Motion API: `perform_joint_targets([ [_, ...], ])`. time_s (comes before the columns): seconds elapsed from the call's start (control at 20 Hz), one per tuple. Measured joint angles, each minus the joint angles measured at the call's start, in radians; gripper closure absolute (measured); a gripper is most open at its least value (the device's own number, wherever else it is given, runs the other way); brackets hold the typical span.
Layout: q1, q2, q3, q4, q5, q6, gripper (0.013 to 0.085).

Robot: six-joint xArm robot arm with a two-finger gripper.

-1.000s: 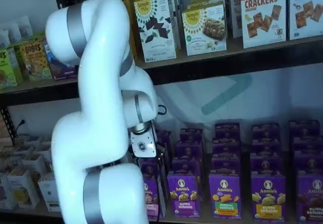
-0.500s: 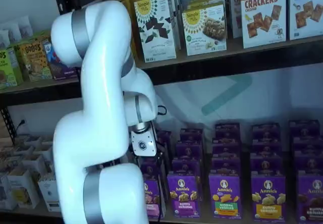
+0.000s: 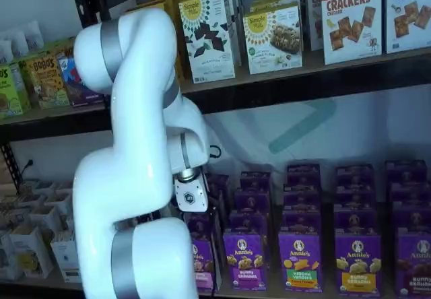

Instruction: Pick up the purple box with a pink patch in the middle, on the bottom shelf, the first box from the left

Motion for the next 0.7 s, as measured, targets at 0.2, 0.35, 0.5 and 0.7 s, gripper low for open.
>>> perform_joint_targets([
  [0.2, 0.006, 0.024, -0.018, 0.003, -0.03, 0.003, 0.013],
  [0.35, 0.011, 0.046, -0.043, -0.009, -0.029, 0.019, 0.013],
  [0.5, 0.02, 0.07, -0.074, -0.006, -0.013, 0.025, 0.013],
  [0.7, 0.031, 0.095, -0.103, -0.006, -0.007, 0.036, 0.013],
])
